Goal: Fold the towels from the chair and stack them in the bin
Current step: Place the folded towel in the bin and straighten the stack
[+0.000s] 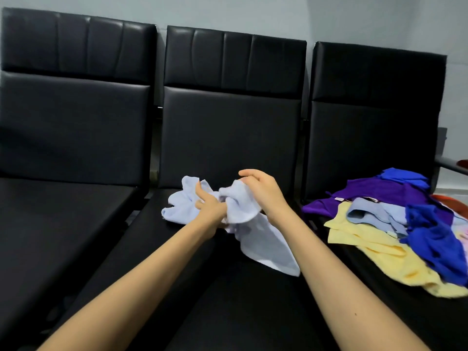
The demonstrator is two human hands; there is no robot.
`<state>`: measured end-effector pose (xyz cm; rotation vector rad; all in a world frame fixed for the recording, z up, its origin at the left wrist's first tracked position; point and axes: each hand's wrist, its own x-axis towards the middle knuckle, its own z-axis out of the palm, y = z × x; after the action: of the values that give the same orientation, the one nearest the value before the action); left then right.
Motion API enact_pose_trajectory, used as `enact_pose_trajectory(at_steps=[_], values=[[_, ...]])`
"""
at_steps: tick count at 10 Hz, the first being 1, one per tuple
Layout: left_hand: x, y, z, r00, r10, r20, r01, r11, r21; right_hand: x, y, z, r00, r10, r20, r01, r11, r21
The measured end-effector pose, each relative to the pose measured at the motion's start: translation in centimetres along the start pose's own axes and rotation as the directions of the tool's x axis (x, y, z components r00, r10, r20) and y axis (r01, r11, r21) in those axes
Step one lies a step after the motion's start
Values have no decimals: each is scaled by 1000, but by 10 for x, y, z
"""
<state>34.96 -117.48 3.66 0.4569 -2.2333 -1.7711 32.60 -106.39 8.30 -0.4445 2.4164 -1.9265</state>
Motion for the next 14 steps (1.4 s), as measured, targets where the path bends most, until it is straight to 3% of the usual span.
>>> enact_pose_trajectory(at_steps=[1, 2, 3, 4, 5, 6, 7, 8, 9, 10, 11, 12, 13, 14], values=[[-2, 2, -8, 862, 498, -93, -444, 831, 335, 2, 11, 0, 993, 84, 86, -93, 989, 112], [-1, 4, -16, 603, 742, 294, -776, 459, 432, 5, 18, 1, 962, 216, 167, -272, 817, 508], [-5, 8, -11, 747, 600, 286, -664, 697, 273, 5, 17, 2, 975, 218, 48, -207, 805, 557], [-3, 10, -5, 933, 300, 201, -312, 949, 34, -13, 10, 16, 996, 85, 10, -85, 980, 179], [1, 14, -9, 992, 3, 126, 24, 976, -215, -20, 16, 24, 997, -37, 63, 45, 991, -128], [7, 21, -28, 961, -242, 137, 278, 839, -469, -24, 43, 28, 983, 8, 183, 78, 887, -455], [10, 25, -34, 969, -98, 227, 209, 813, -544, -25, 65, 28, 989, 74, 129, 24, 778, -628], [9, 28, -44, 999, 5, 31, 6, 943, -332, -25, 75, 13, 994, 82, -66, -101, 558, -824], [23, 14, -57, 974, 70, -214, -110, 978, -178, -23, 72, -2, 986, 114, -120, -163, 540, -826], [32, -8, -83, 941, 144, -307, -90, 979, 185, -19, 60, -13, 971, 147, -187, -237, 675, -699], [28, -16, -82, 990, 47, -135, 53, 756, 653, -18, 54, -15, 969, 135, -205, -224, 827, -516], [16, -11, -61, 999, -54, 5, 14, 346, 938, -17, 43, -14, 986, 61, -155, -106, 947, -302], [3, -6, -39, 947, -27, 320, -262, 510, 819, -17, 36, -9, 996, 28, -83, -52, 953, -300], [-8, -2, -6, 973, -132, 192, -60, 655, 753, -14, 27, 1, 1000, 16, 3, -12, 862, -507]])
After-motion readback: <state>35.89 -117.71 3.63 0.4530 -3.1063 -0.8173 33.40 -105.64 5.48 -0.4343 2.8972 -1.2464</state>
